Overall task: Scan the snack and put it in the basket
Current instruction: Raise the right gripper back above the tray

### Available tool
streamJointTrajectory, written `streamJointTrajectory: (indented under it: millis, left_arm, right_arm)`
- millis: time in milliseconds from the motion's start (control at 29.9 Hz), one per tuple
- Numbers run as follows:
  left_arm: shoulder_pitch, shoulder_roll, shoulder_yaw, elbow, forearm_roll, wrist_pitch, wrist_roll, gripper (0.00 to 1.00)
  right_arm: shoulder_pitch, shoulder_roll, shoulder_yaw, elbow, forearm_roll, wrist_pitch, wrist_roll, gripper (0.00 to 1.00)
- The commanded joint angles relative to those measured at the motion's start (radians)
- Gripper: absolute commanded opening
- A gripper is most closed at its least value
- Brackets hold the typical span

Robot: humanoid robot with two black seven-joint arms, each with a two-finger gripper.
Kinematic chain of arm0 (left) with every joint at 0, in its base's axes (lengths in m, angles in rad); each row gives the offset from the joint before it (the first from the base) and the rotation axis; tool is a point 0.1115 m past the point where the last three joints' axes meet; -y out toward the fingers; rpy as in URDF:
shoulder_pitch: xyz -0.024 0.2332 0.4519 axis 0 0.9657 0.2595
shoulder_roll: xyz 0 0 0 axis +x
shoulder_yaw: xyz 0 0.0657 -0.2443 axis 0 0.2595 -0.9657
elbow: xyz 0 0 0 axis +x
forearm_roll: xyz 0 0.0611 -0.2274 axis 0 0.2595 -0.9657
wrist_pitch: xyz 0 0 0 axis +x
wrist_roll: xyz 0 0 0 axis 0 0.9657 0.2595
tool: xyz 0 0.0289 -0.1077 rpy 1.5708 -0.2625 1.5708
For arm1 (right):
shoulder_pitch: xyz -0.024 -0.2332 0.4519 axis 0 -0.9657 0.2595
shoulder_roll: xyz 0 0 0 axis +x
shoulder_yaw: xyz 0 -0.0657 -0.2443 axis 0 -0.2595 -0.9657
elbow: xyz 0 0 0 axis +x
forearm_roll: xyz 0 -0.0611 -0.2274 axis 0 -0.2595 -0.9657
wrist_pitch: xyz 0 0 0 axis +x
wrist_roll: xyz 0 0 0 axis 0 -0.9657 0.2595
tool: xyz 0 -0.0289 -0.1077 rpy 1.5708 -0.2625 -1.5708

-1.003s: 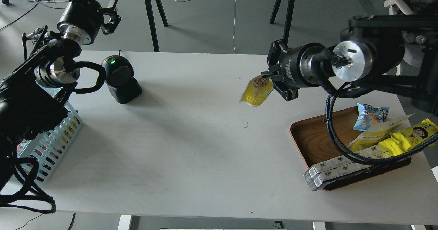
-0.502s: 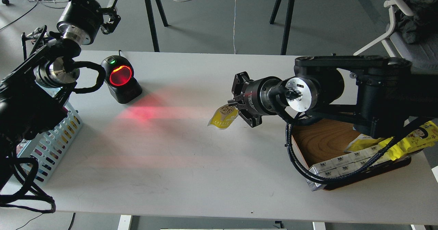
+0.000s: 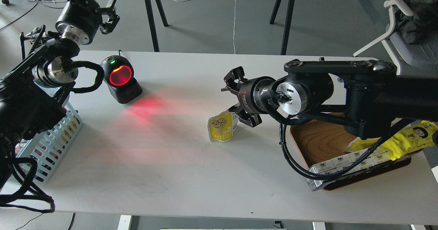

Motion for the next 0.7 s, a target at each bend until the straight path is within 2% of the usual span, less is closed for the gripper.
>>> streamJointTrajectory:
  millis: [0, 167, 268, 368, 535, 669]
  left_arm:
    - [-0.003, 0.015, -0.002, 0.009, -0.011, -0.001, -0.004, 1.00]
    - [-0.012, 0.021, -0.008, 0.139, -0.009, -0.010, -0.004, 1.00]
    - [-0.032, 0.027, 0.000, 0.147, -0.001, -0.067, -0.002, 1.00]
    - [-0.049, 0.066, 0.007, 0.141, 0.003, -0.081, 0.003, 1.00]
    - [-0.089, 0.191, 0.052, 0.034, 0.116, -0.078, 0.007, 1.00]
    - [-0.113, 0.294, 0.080, -0.092, 0.320, -0.070, 0.013, 1.00]
  right_arm:
    - [0.010, -0.036, 0.037, 0.003, -0.001, 0.000, 0.000, 0.89]
    - [0.036, -0.130, 0.070, 0.002, -0.003, 0.000, 0.003, 0.91]
    - [0.033, -0.172, 0.106, -0.004, -0.007, 0.000, 0.018, 0.91]
    - [0.022, -0.220, 0.174, -0.015, -0.010, 0.000, 0.035, 0.92]
    - [-0.061, -0.281, 0.327, -0.093, -0.013, 0.011, 0.044, 0.94]
    - [-0.194, -0.317, 0.503, -0.162, -0.013, 0.157, 0.093, 0.96]
